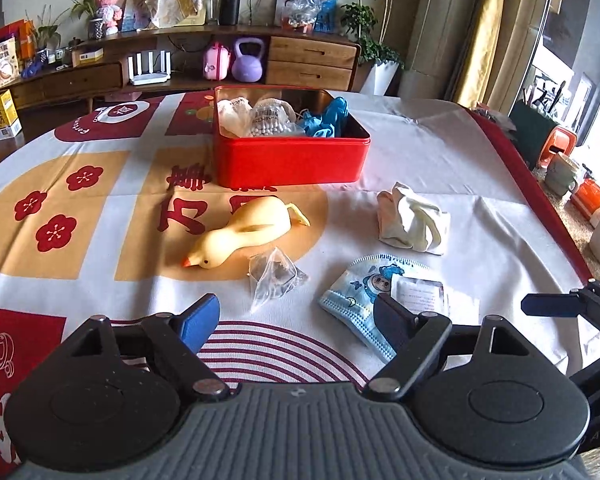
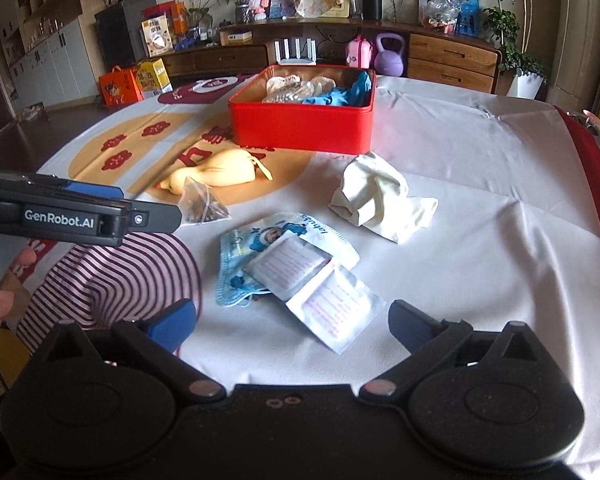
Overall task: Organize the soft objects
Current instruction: 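Lift both open grippers out of the tin and move toward the items on the cloth, then grasp the small clear plastic bag with the left gripper while the right grasps the mask packet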
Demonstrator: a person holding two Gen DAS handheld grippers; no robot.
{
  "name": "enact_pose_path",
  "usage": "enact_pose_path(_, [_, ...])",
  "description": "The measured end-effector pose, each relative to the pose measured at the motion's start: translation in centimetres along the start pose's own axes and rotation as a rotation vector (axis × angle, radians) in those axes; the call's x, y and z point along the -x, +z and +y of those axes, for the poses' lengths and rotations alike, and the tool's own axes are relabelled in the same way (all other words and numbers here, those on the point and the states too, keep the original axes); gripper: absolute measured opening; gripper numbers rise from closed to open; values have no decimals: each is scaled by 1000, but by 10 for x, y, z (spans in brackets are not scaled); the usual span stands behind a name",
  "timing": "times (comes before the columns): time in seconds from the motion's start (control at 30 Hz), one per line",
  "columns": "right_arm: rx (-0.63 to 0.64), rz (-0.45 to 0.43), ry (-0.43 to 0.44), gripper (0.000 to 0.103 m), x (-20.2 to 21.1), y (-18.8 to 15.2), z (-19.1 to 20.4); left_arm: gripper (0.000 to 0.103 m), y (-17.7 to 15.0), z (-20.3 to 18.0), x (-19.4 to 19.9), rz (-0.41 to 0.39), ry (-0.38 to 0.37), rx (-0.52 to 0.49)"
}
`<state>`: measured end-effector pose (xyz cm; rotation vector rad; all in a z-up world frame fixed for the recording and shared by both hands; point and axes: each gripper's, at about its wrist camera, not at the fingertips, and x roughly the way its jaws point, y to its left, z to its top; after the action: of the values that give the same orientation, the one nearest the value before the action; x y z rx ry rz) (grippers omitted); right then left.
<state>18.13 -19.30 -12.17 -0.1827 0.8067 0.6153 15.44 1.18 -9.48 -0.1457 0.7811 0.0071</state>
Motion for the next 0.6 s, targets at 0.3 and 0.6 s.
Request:
enact_pose_path(0.3, [89,72,13,96,-32,11,-16,84,8,6,-33,44,2,17])
enact_pose_path(0.6, [164,115,44,85,-49,16,-21,84,10,7,-62,66,19,-22])
